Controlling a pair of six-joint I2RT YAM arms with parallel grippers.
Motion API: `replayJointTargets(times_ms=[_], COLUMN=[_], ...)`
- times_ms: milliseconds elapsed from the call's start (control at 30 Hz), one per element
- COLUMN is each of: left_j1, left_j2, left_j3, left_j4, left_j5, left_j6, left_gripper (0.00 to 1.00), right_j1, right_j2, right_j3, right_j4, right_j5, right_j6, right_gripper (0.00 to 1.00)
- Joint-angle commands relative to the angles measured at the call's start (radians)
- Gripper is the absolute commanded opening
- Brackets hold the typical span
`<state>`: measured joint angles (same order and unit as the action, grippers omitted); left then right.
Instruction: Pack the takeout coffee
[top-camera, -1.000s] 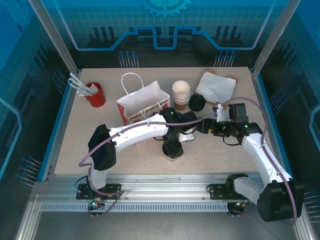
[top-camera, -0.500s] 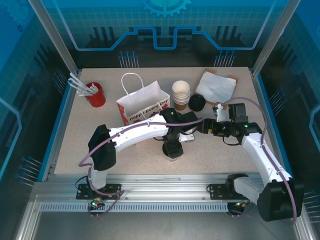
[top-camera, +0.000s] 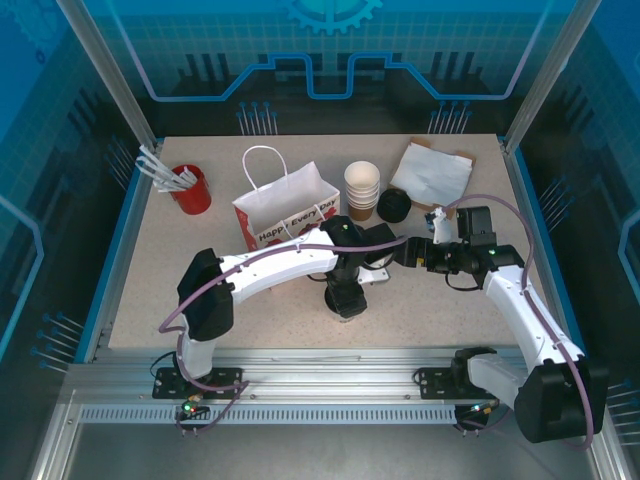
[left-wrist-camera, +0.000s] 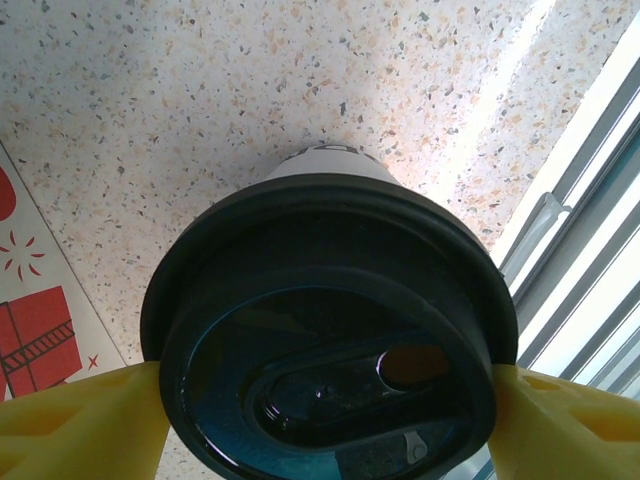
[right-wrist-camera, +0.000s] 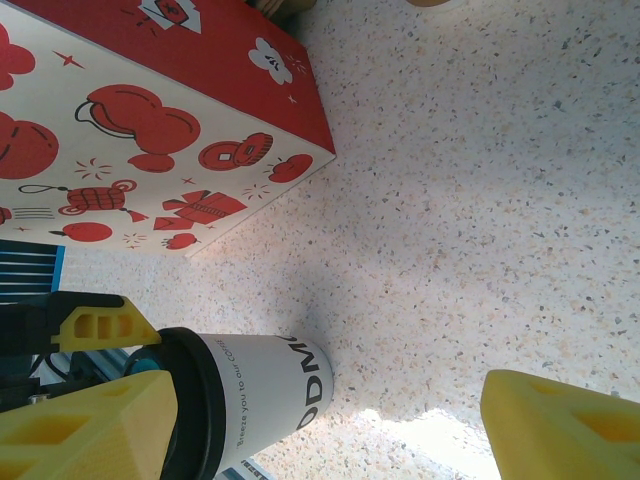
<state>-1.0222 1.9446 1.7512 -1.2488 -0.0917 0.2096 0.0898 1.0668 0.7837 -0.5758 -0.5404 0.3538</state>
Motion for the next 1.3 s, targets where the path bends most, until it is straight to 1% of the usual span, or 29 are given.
replayJointTargets(times_ms=[0,300,600,700,833,933,1033,1267], left_j1=[-0.006,-0.005,-0.004,-0.003,-0.001,-0.001,-0.001,-0.001], left_j2=[0.016,0.003,-0.018,-0.011,0.040,0.056,0.052,0.053], left_j3=[-0.013,0.000,0.038,0.070,0.155,0.179,0.187,0.184], left_j4=[-0.018,-0.023,-0.056,-0.076,-0.152,-0.181,-0.186,-0.198], left_j5=[-0.010,-0.017,-0.043,-0.061,-0.096,-0.104,-0.121,-0.117], left_j6=[0.004,0.001,-0.029,-0.081,-0.209,-0.279,-0.326,-0.398], left_gripper=[0.80,0.72,0.61,0.58,0.55,0.54,0.54,0.52], right_j1=[-0.014,-0.012,-0.009,-0.008,-0.008,-0.007,-0.007,-0.005], right_j2=[-0.001,-0.004,-0.007,-0.008,-0.007,-0.008,-0.010,-0.002], right_j3=[-0.010,-0.011,-0.005,-0.004,-0.001,-0.001,0.003,0.005], right_j4=[-0.010,-0.011,-0.012,-0.014,-0.016,-0.020,-0.028,-0.027], right_j5=[-0.022,-0.021,-0.023,-0.020,-0.018,-0.014,-0.009,-0.009], right_j6=[-0.016,-0.018,-0.015,-0.013,-0.013,-0.015,-0.019,-0.016], right_gripper=[0.81,0.81,0.81,0.81,0.81,0.81,0.81,0.81])
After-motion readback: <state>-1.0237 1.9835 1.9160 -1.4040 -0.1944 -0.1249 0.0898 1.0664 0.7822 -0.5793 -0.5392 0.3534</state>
